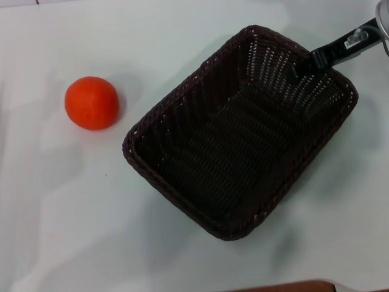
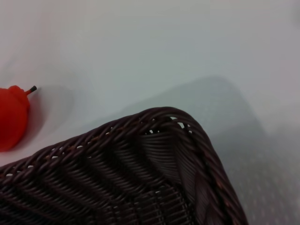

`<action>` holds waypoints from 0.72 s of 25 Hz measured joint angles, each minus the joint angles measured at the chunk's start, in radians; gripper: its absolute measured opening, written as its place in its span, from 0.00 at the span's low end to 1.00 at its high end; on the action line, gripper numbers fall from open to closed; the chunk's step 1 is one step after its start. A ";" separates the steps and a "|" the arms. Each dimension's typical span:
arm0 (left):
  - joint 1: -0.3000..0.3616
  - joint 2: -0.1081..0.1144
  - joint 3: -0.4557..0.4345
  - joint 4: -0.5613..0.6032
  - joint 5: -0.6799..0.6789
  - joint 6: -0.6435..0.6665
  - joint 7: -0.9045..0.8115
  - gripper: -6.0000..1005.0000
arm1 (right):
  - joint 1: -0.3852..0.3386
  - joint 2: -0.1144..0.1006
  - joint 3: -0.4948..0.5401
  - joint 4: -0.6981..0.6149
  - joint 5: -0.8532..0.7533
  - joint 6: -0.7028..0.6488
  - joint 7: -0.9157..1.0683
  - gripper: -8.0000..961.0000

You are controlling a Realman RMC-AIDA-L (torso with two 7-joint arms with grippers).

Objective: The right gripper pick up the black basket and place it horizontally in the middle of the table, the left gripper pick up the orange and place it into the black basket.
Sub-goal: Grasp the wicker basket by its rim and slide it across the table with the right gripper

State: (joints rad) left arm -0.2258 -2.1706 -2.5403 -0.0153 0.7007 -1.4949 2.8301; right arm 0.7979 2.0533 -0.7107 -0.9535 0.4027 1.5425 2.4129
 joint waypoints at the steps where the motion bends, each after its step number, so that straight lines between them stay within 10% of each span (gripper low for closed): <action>1: 0.001 0.000 0.000 0.000 0.000 0.000 0.000 0.92 | -0.001 0.001 0.000 0.001 0.000 -0.004 -0.001 0.67; 14: 0.004 0.000 0.005 0.000 0.003 0.001 0.000 0.92 | -0.017 0.011 0.014 0.003 0.020 -0.025 0.022 0.22; 18: 0.005 0.000 0.005 0.004 0.005 0.001 0.000 0.92 | -0.048 0.007 0.035 -0.009 0.075 -0.005 0.064 0.21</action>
State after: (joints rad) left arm -0.2209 -2.1706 -2.5356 -0.0117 0.7053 -1.4939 2.8301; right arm 0.7499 2.0600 -0.6754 -0.9623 0.4773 1.5374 2.4769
